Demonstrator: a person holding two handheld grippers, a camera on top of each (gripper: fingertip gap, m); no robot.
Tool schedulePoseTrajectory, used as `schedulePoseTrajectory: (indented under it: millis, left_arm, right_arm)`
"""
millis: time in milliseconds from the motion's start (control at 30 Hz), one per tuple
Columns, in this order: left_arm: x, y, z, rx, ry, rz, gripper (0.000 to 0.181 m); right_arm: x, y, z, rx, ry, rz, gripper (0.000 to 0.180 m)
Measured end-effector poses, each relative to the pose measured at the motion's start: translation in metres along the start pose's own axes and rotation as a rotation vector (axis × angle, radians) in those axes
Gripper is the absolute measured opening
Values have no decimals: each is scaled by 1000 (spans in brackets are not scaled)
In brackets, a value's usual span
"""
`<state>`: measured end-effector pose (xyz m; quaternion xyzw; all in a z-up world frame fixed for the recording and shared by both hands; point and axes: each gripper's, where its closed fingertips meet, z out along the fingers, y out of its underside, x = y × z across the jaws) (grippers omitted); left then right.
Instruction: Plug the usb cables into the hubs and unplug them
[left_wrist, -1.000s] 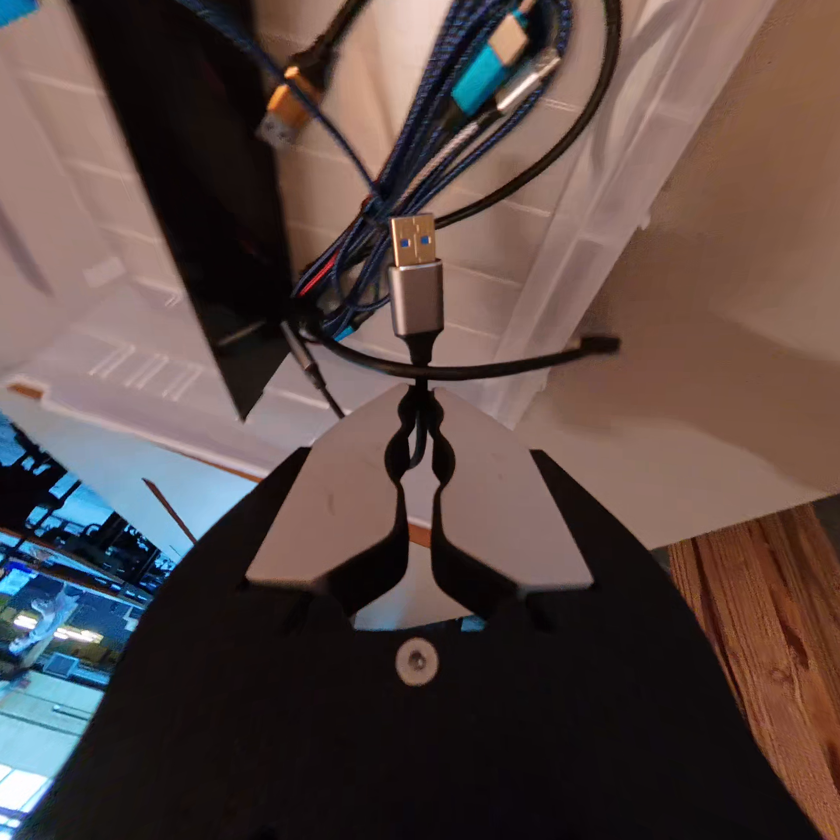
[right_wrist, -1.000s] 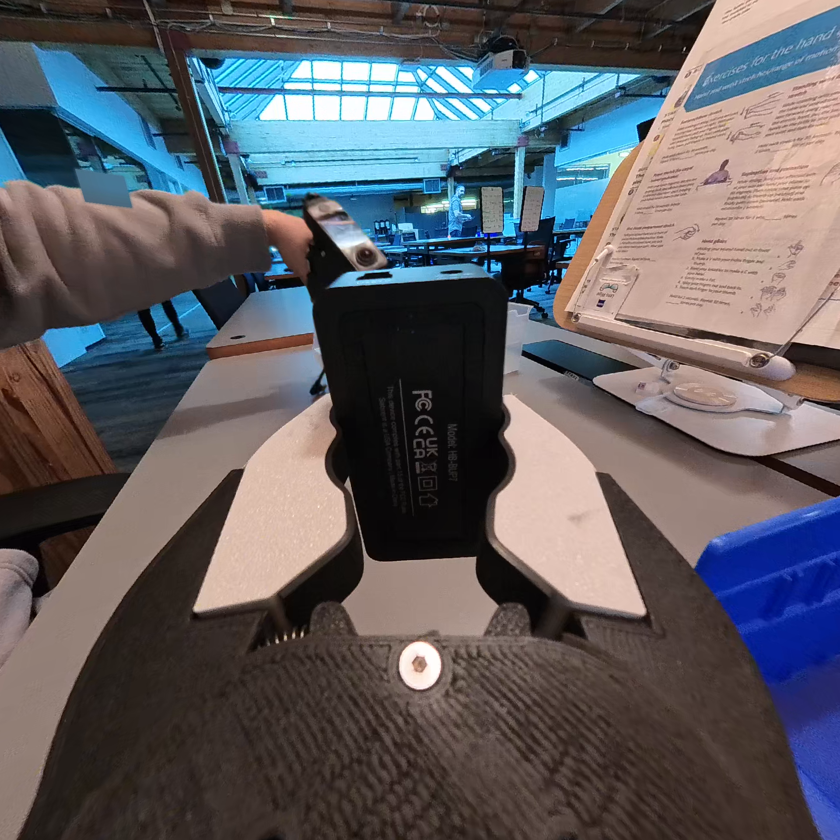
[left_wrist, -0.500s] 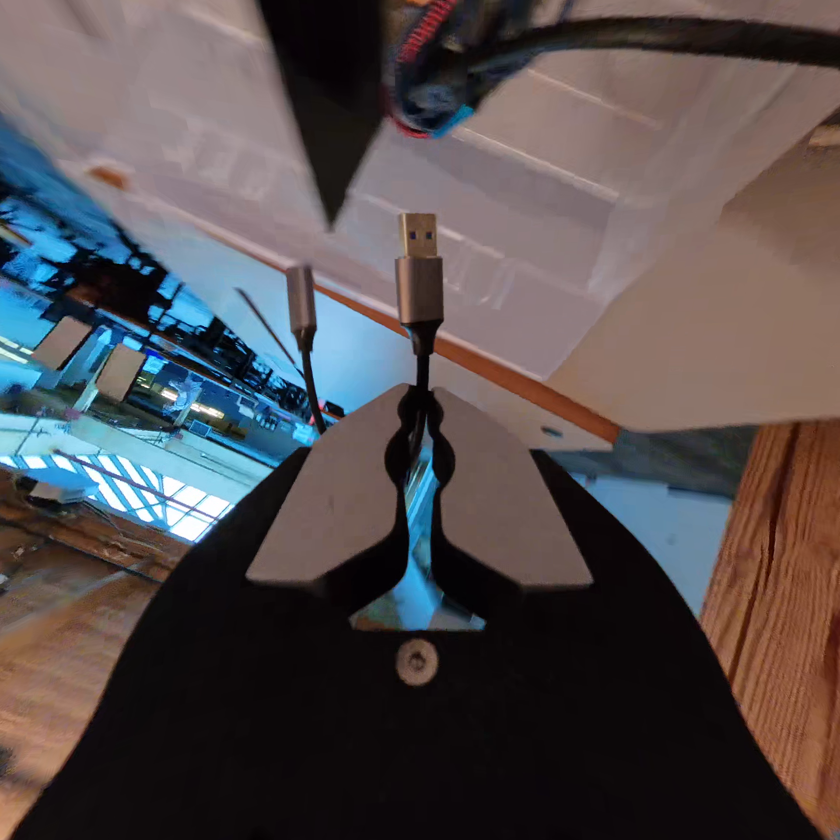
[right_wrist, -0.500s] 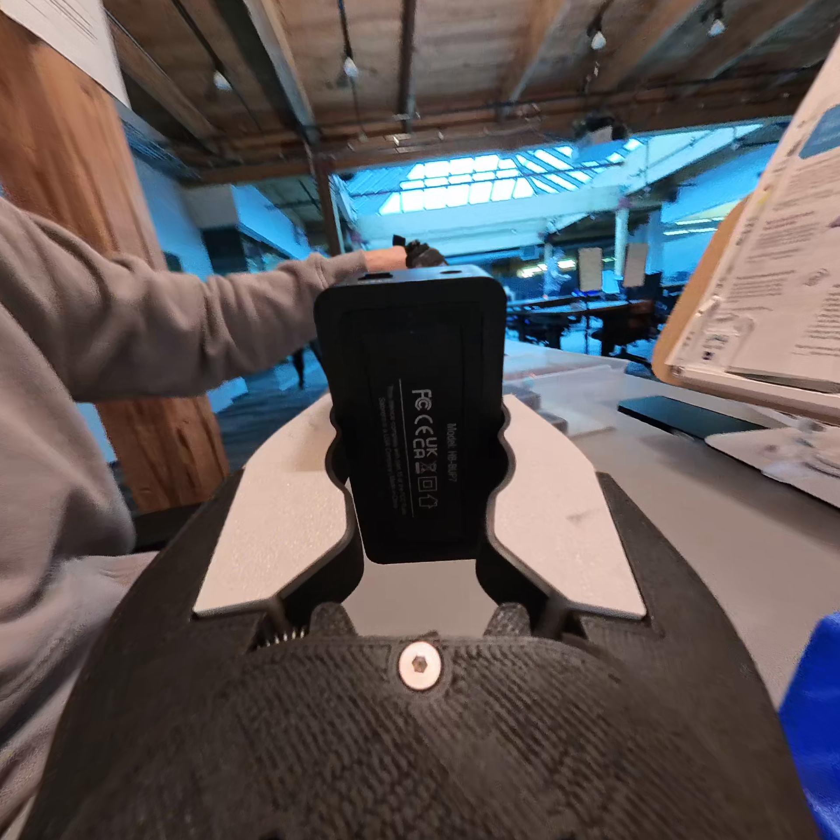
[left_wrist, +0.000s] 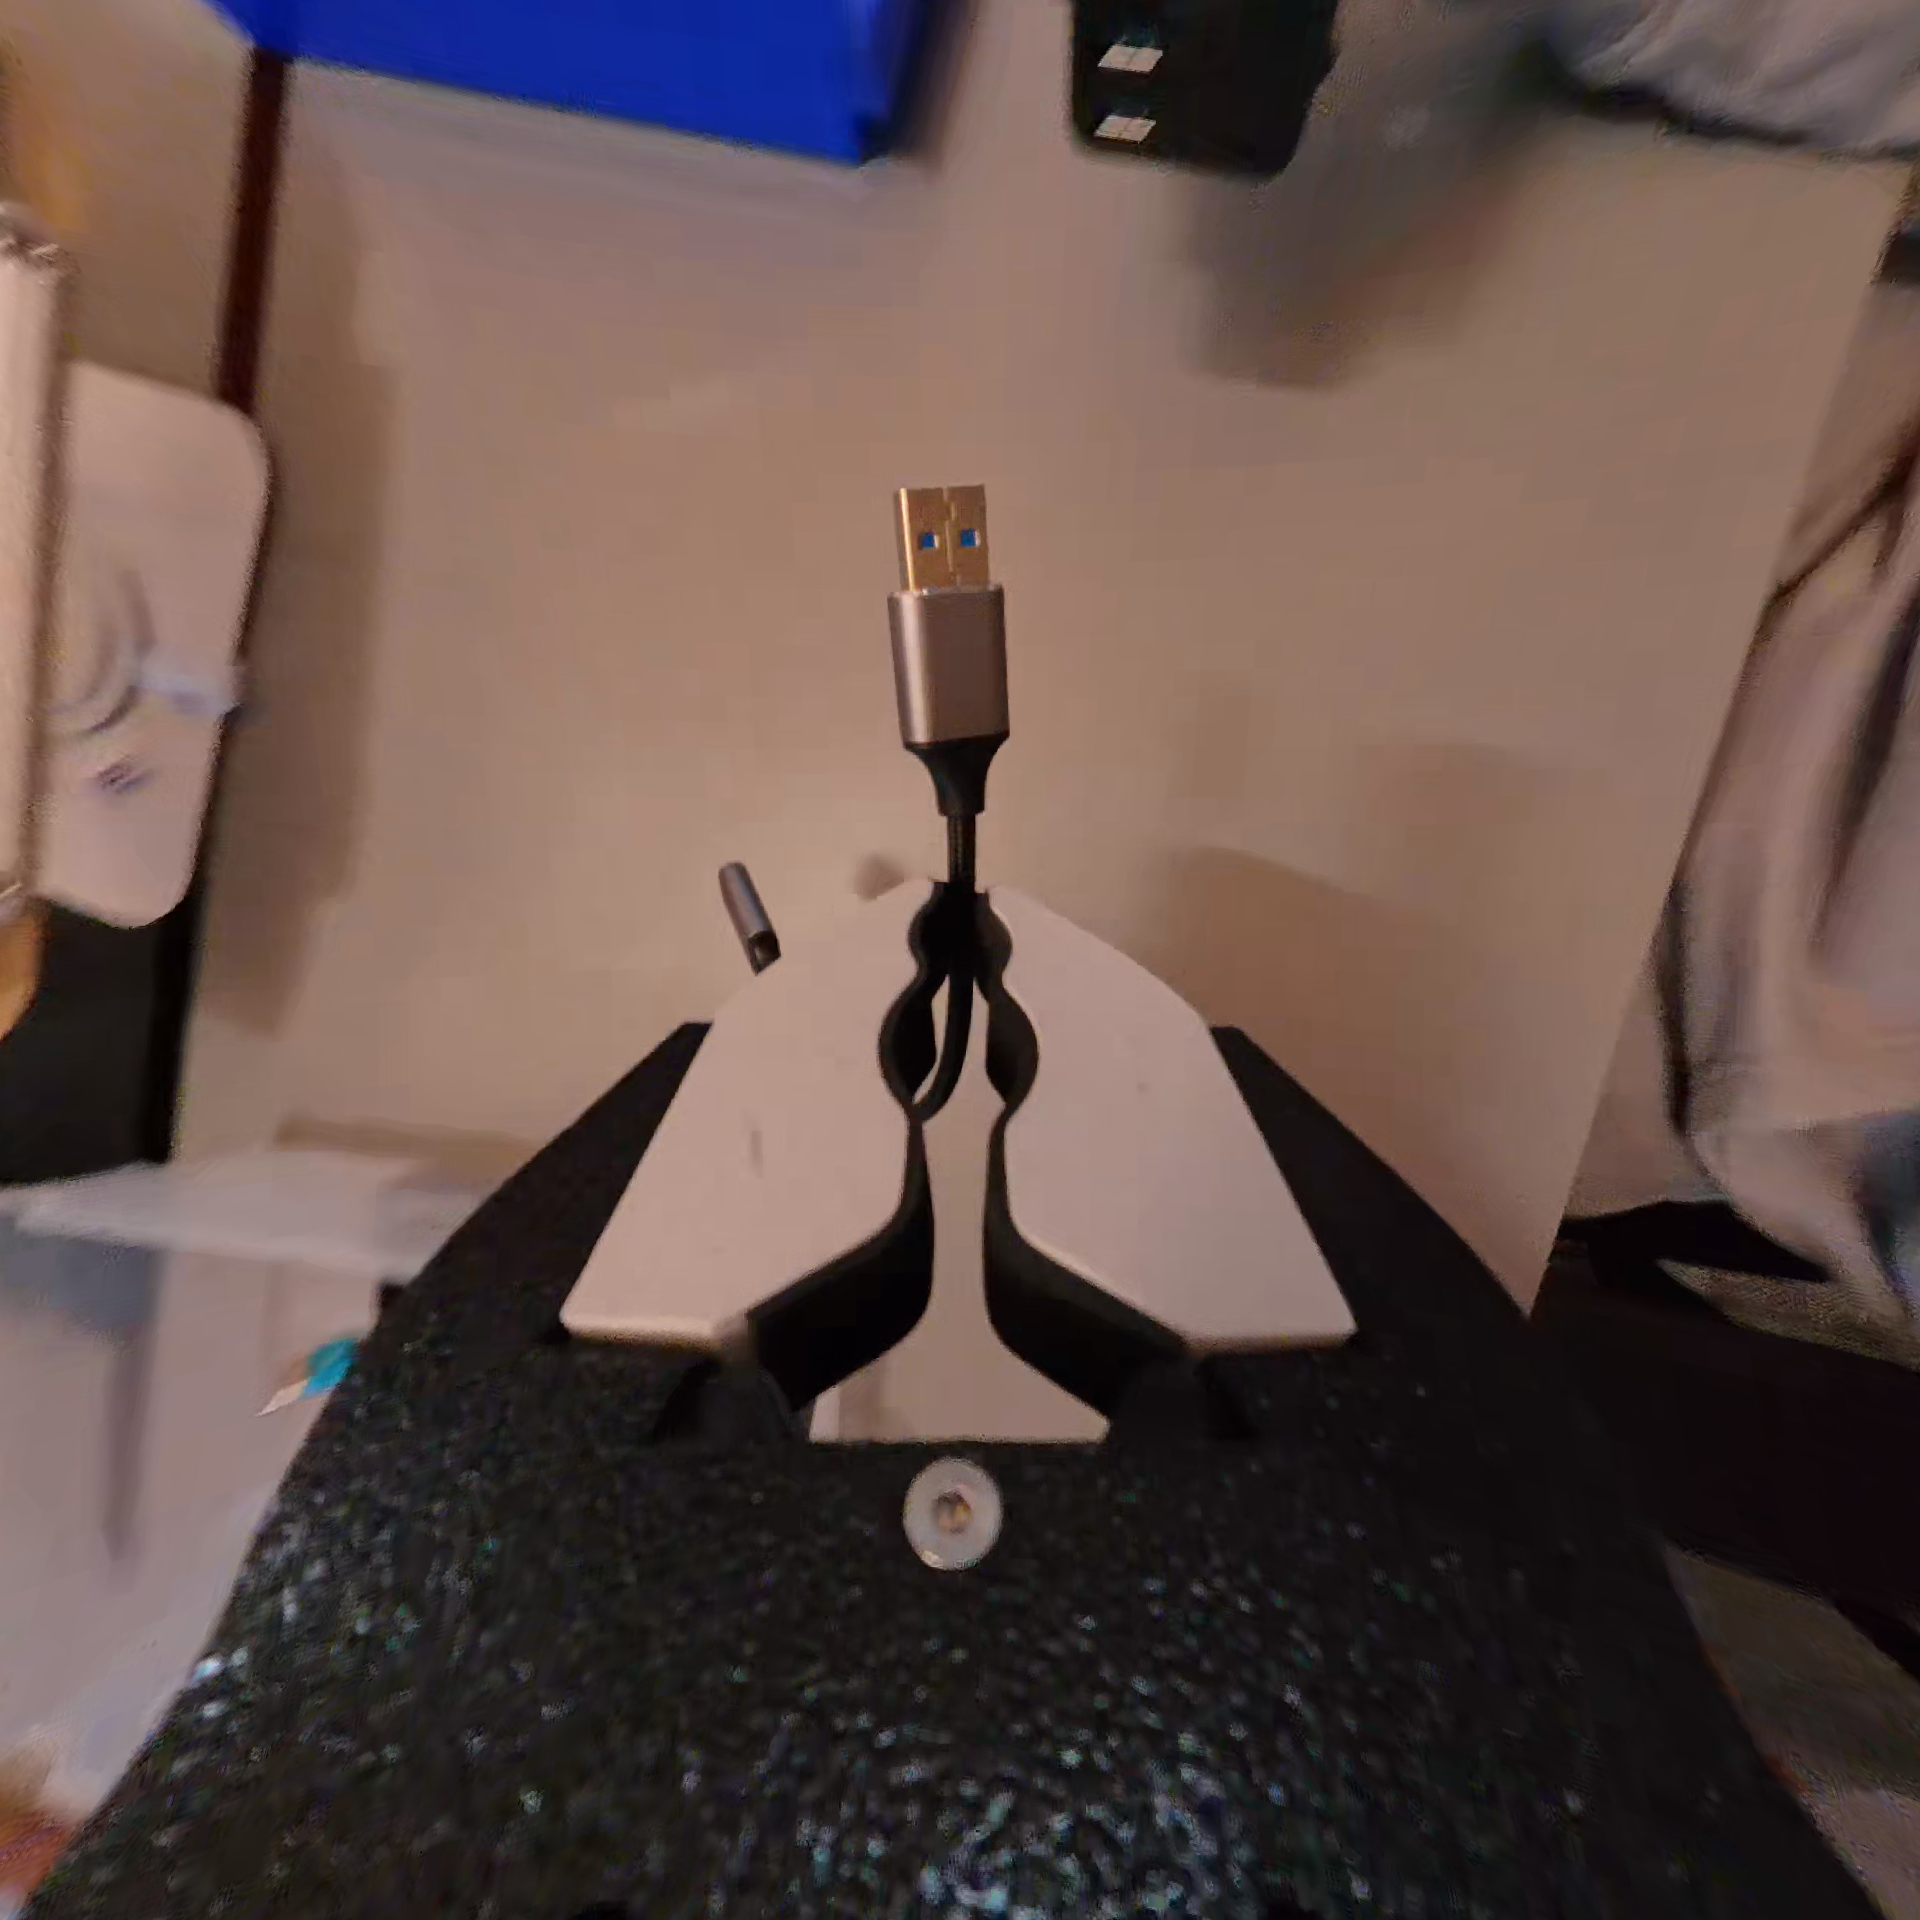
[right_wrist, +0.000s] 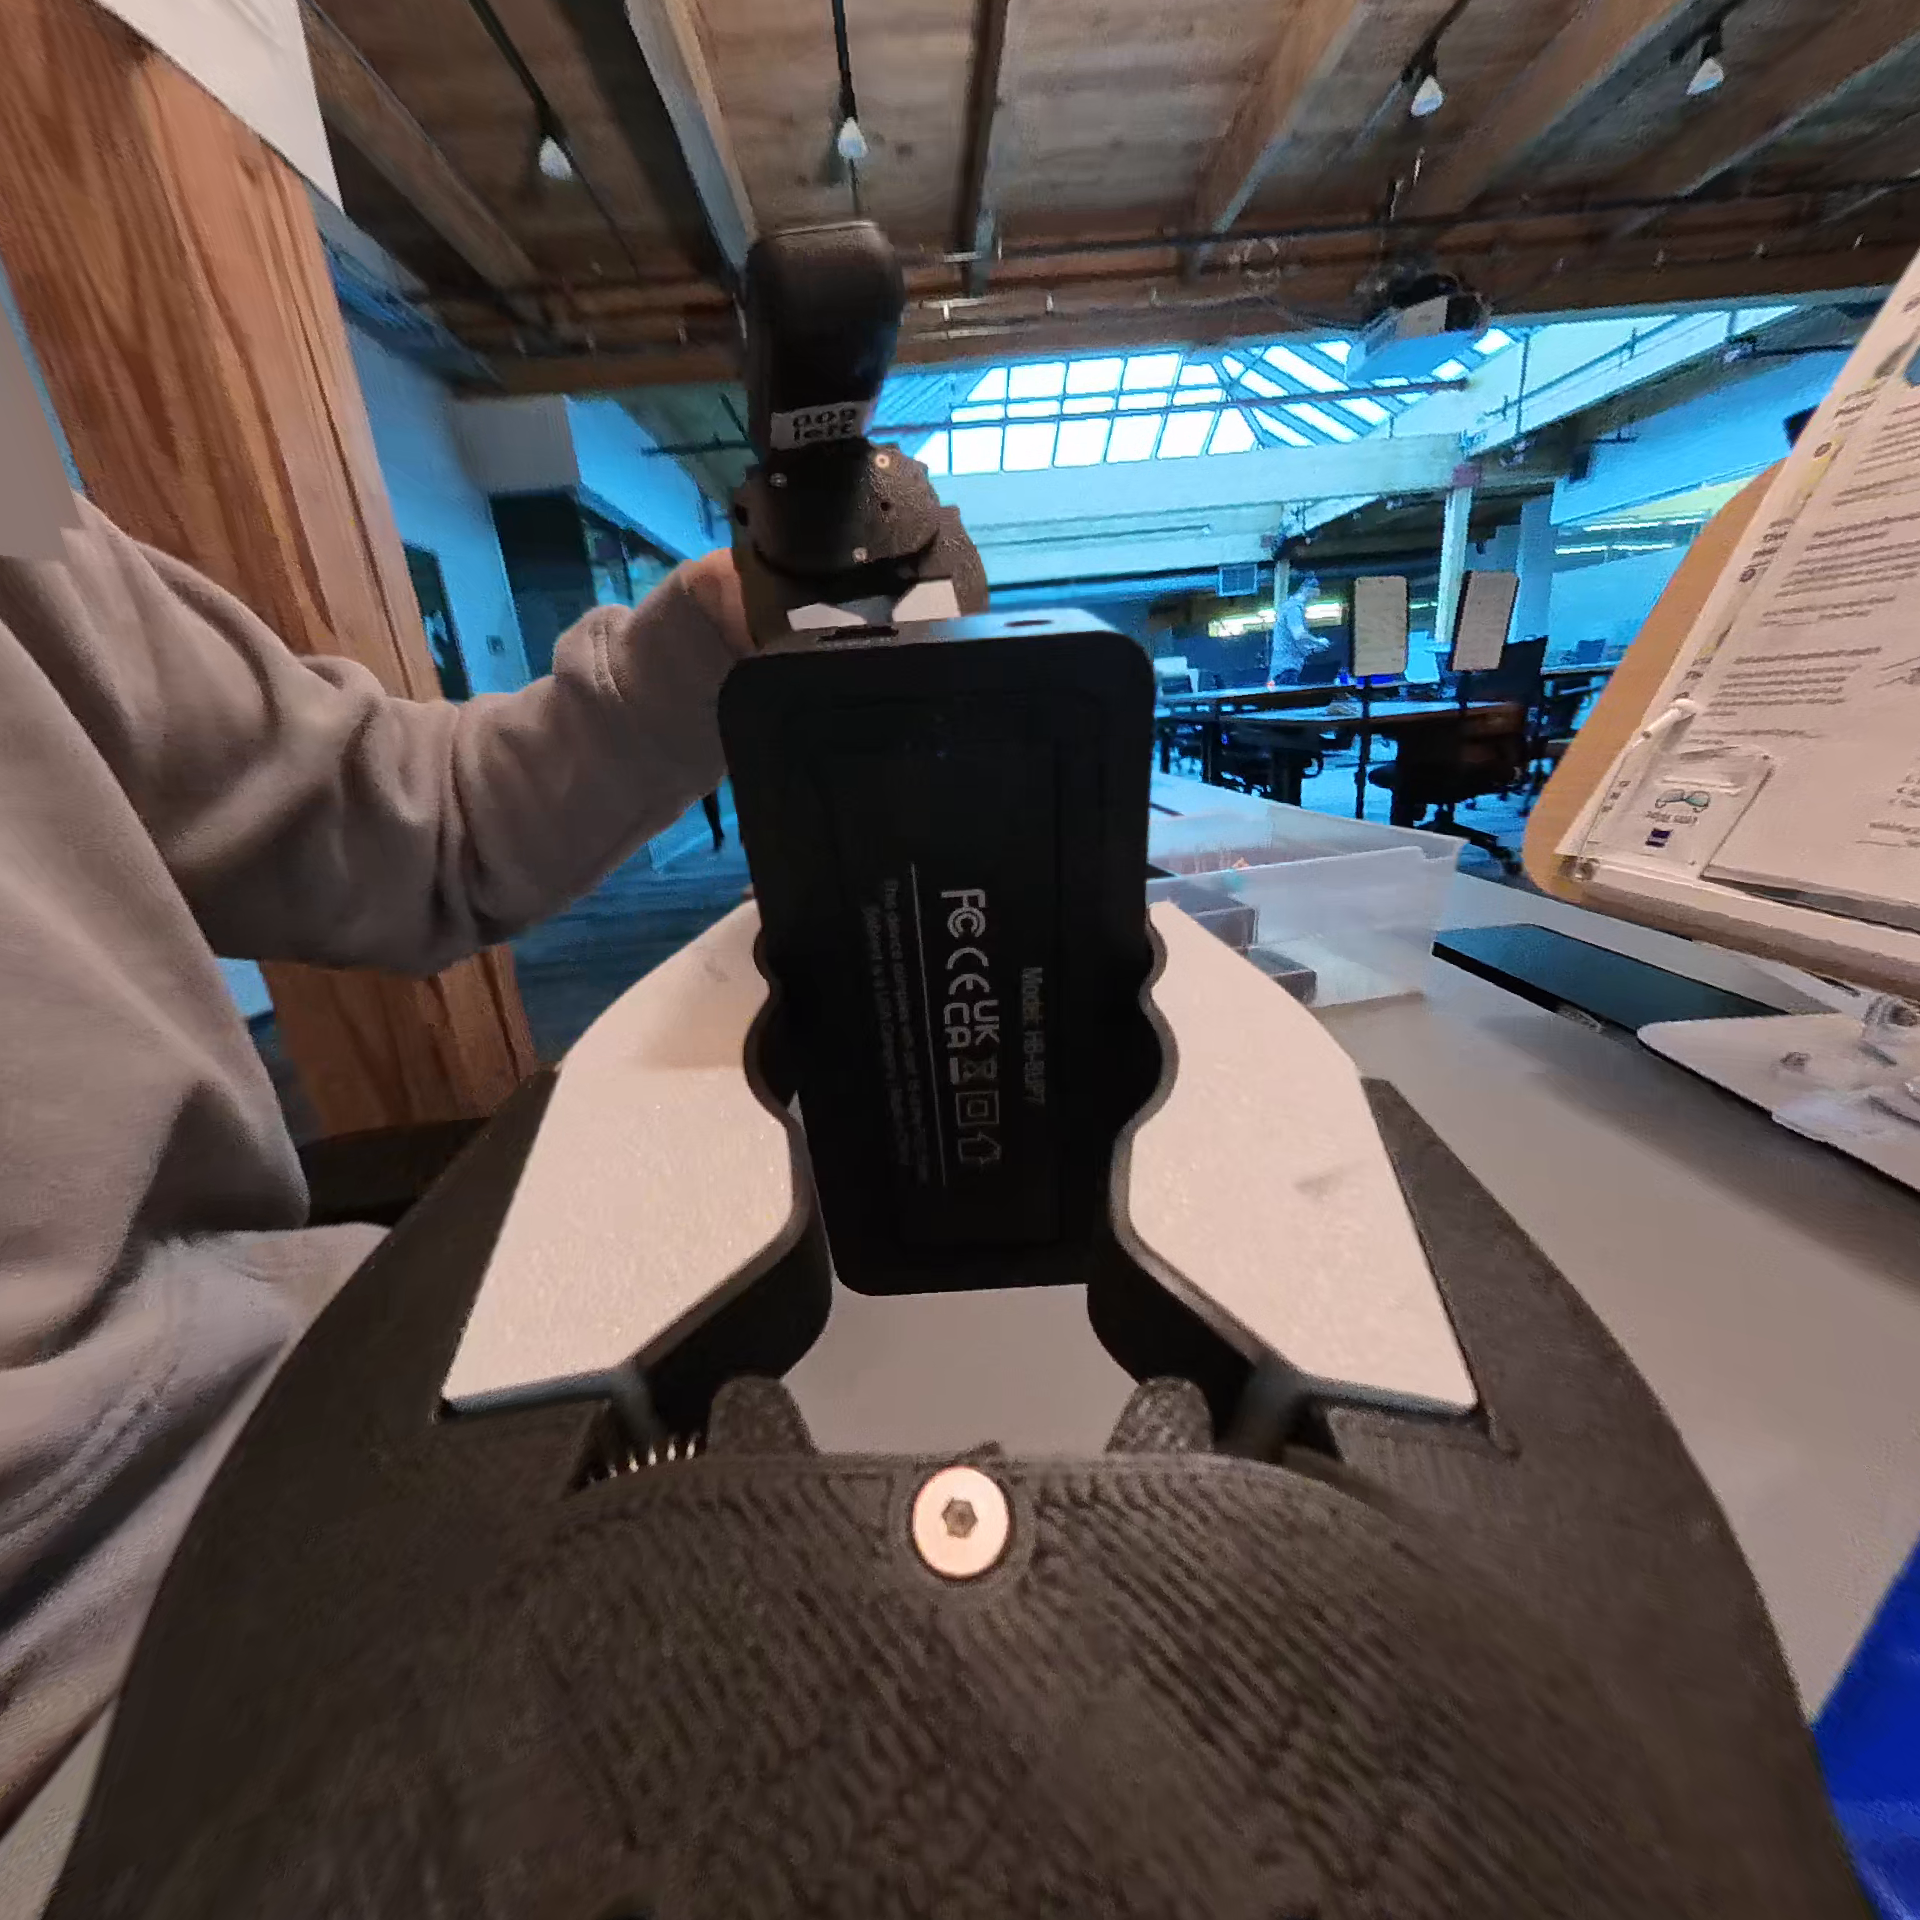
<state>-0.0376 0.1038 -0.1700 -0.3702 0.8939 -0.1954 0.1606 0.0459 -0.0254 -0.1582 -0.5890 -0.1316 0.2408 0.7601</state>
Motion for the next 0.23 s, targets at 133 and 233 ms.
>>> schedulePoseTrajectory:
  millis: [133, 233]
  left_arm:
    - [14, -20, 43, 115, 93, -24, 3]
    - [19, -33, 62, 203, 116, -34, 3]
  right_arm:
    - [-4, 9, 8, -52, -2, -31, 62]
    - [-3, 16, 9, -102, 13, -78, 62]
